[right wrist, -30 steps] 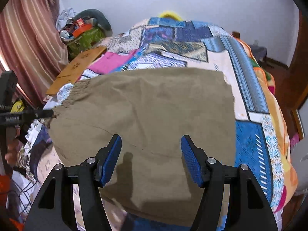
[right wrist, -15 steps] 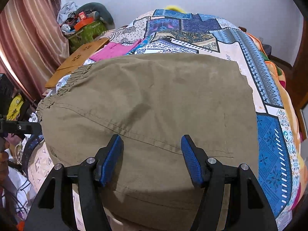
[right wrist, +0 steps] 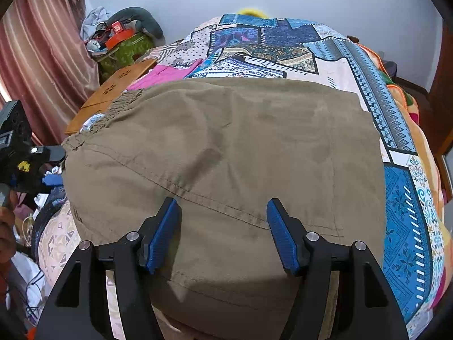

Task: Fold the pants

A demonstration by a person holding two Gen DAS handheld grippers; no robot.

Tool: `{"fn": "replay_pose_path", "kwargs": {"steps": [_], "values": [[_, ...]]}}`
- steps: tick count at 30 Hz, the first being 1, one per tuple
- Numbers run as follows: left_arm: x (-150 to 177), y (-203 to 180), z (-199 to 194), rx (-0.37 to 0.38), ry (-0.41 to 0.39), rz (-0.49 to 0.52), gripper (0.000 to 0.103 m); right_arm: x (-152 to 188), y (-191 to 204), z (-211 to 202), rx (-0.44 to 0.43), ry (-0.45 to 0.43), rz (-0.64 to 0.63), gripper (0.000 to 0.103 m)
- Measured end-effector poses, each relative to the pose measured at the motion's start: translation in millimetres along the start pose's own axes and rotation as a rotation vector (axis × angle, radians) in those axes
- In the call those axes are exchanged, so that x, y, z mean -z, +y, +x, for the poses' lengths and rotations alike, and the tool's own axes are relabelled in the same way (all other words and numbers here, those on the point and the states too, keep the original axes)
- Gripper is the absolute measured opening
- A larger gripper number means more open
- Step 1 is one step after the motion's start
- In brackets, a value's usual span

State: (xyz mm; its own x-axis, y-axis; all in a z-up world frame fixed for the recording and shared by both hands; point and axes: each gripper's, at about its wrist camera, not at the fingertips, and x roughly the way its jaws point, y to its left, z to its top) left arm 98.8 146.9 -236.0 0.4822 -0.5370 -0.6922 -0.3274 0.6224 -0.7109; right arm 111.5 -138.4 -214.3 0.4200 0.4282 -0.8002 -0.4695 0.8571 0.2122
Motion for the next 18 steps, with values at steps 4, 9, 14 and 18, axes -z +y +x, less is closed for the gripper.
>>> {"fn": "replay_pose_path", "kwargs": {"steps": [4,9,14,18], "values": [[5.9,-5.7,3.5,-0.030,0.011,0.031,0.068,-0.3,-3.7,0.5,-0.009,0.002,0.008,0.062],[1.2,-3.3,8.9,-0.032,-0.006,0.003,0.069,0.0,-3.6,1.4,-0.017,0.000,0.007,0.063],[-14.3,-3.0,13.6,-0.041,-0.049,-0.013,0.069,-0.7,-5.1,2.8,-0.013,-0.002,0.011,0.064],[-15.4,-1.8,15.6,-0.041,-0.042,-0.038,0.069,-0.2,-6.3,2.8,-0.024,0.001,0.007,0.064]]}}
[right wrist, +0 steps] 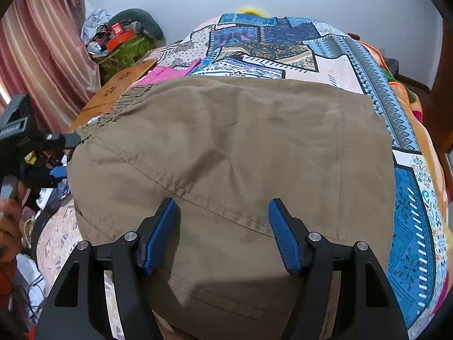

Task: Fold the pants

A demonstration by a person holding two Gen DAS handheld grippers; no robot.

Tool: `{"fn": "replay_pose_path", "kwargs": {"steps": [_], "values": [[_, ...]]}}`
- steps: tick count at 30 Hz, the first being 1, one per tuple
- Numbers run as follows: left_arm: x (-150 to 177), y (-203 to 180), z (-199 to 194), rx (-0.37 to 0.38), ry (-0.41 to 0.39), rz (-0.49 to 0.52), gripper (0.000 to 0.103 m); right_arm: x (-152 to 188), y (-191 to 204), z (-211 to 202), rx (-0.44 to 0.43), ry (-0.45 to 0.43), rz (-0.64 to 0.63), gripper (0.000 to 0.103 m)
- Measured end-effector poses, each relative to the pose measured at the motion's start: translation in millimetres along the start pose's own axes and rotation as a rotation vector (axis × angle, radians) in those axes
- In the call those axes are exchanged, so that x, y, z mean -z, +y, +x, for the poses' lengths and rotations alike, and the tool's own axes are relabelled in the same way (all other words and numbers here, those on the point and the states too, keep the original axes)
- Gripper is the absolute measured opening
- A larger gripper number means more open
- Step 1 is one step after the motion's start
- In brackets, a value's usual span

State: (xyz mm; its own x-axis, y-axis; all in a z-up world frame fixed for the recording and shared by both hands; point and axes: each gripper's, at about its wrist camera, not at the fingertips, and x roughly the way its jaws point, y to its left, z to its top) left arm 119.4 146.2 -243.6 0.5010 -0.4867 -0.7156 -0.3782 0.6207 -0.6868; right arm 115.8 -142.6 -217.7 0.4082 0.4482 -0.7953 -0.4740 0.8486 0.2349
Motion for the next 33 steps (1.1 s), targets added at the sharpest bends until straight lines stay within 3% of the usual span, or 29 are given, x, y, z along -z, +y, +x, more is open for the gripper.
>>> {"fn": "replay_pose_path", "kwargs": {"steps": [5,12,15,21,27,33], "values": [[12.6,-0.7,-3.2,0.008,0.007,0.010,0.069,-0.9,-2.3,0.2,-0.013,0.002,-0.002,0.064],[-10.3,-1.4,9.7,0.009,-0.031,-0.022,0.071,-0.6,-3.4,0.7,-0.011,-0.001,-0.001,0.065],[-16.3,-10.5,15.1,-0.039,-0.043,0.023,0.057,-0.1,-4.0,0.3,-0.013,-0.001,0.000,0.065],[-9.1,-31.6,10.7,-0.143,-0.114,0.171,0.041,-1.3,-4.9,-0.2,-0.015,0.007,-0.002,0.065],[4.4,-44.3,-4.7,-0.261,-0.195,0.297,0.035,-3.0,-3.0,-1.8,-0.005,0.015,0.000,0.065],[12.8,-39.6,-37.9,-0.438,-0.312,0.385,0.033,-1.5,5.2,-6.3,-0.020,0.012,-0.026,0.064]]}}
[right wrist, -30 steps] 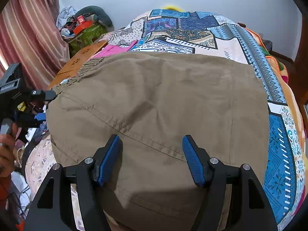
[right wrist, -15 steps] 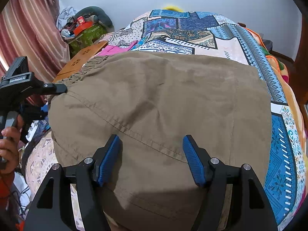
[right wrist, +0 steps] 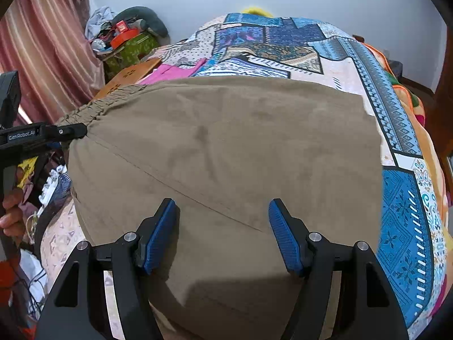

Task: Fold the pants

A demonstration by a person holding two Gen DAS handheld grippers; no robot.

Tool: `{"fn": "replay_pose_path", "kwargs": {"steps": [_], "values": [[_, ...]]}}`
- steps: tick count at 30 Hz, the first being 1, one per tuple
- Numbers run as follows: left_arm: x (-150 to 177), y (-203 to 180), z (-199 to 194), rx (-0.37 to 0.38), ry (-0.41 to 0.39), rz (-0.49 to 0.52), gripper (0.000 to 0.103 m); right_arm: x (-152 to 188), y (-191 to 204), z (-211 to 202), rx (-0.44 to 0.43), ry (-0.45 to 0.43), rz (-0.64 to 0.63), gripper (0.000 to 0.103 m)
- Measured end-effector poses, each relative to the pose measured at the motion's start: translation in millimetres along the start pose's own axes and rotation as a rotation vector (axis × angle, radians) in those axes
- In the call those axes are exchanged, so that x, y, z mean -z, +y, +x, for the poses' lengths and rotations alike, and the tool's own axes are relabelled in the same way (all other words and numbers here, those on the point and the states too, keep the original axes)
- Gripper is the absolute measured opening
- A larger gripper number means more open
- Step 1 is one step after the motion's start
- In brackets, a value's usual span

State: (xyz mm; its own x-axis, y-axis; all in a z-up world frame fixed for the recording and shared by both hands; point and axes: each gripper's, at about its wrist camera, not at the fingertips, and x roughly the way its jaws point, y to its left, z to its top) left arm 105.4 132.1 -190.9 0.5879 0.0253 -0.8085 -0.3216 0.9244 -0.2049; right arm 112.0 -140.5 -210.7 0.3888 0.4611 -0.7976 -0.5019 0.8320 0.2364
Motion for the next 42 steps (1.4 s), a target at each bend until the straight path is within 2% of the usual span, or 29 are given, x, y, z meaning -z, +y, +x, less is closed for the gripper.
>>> {"fn": "replay_pose_path", "kwargs": {"steps": [6,7,12,15,18,22,30,34,42], "values": [[-2.5,6.5,-24.9,-0.147,-0.089,0.083,0.030,3.4,16.0,-5.9,0.012,-0.010,-0.055,0.064],[-4.1,5.3,-30.0,-0.147,-0.101,0.090,0.028,4.2,17.5,-6.8,0.023,-0.009,-0.061,0.064],[-19.6,-10.5,-56.4,-0.077,-0.159,0.114,0.026,8.8,11.2,-18.6,0.028,-0.016,-0.034,0.064],[-33.5,-31.1,-73.3,-0.011,-0.191,0.145,0.024,13.5,2.7,-26.1,0.059,-0.020,-0.022,0.064],[-44.8,-63.5,-91.6,0.058,-0.226,0.199,0.023,20.2,-5.6,-27.0,0.068,-0.004,-0.007,0.064],[-51.2,-111.2,-107.9,0.148,-0.255,0.283,0.017,26.3,-13.0,-21.6,0.029,0.001,0.048,0.064],[-36.6,-195.8,-83.5,0.278,-0.160,0.445,0.015,27.4,-12.2,-19.2,0.010,-0.018,0.065,0.067],[-24.3,-218.4,-64.4,0.358,-0.063,0.473,0.015,29.2,-14.6,-21.1,0.002,-0.026,0.071,0.066],[1.7,-245.1,-27.7,0.421,0.105,0.524,0.015,35.2,-28.1,-38.6,0.010,-0.074,0.115,0.066]]}}
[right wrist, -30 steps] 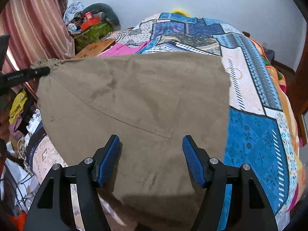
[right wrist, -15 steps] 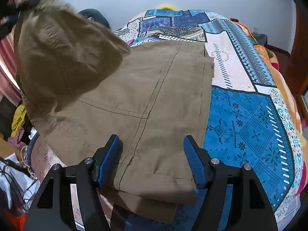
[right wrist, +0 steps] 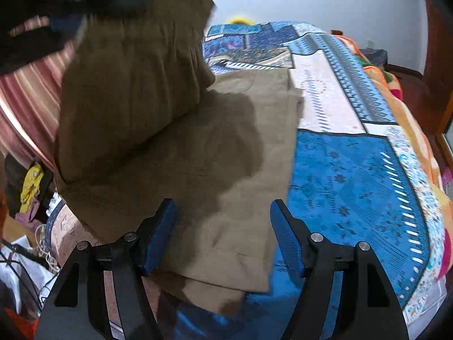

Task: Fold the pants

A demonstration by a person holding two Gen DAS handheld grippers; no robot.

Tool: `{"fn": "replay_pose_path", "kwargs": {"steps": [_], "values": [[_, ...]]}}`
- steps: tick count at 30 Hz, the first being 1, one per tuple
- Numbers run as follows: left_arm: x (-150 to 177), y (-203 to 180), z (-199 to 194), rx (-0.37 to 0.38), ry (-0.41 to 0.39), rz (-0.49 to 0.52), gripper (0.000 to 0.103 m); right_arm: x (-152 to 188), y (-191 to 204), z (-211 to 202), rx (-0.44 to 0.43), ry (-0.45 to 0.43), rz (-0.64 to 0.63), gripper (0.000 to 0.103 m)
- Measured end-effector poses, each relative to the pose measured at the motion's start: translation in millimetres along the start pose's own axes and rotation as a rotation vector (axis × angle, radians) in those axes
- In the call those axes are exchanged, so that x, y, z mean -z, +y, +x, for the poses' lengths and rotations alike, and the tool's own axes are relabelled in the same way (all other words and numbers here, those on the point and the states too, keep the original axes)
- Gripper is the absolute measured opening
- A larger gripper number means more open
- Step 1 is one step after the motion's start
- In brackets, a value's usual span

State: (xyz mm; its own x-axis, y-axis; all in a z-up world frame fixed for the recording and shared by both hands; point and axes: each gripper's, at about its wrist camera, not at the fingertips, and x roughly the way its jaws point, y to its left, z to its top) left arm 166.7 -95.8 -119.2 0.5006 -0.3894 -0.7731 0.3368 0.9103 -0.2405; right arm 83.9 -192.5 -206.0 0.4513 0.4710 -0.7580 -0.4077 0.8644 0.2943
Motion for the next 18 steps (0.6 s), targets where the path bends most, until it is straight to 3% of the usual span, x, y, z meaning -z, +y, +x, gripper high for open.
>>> {"fn": "replay_pose_path", "kwargs": {"steps": [4,11,14,18], "values": [[5.4,-10.6,13.9,0.009,0.044,0.032,0.017,-0.2,-16.9,-13.1,0.038,-0.019,0.034,0.066],[3.6,-17.6,7.3,0.059,0.045,0.057,0.033,2.4,-36.7,-30.9,0.107,-0.043,0.056,0.066],[-2.7,-8.3,-9.2,0.033,-0.007,0.040,0.042,0.4,-41.7,-38.1,0.118,-0.063,0.065,0.066],[-12.9,26.8,-21.5,-0.082,-0.052,0.000,0.047,-6.9,-41.4,-50.0,0.121,-0.108,0.072,0.066]]}}
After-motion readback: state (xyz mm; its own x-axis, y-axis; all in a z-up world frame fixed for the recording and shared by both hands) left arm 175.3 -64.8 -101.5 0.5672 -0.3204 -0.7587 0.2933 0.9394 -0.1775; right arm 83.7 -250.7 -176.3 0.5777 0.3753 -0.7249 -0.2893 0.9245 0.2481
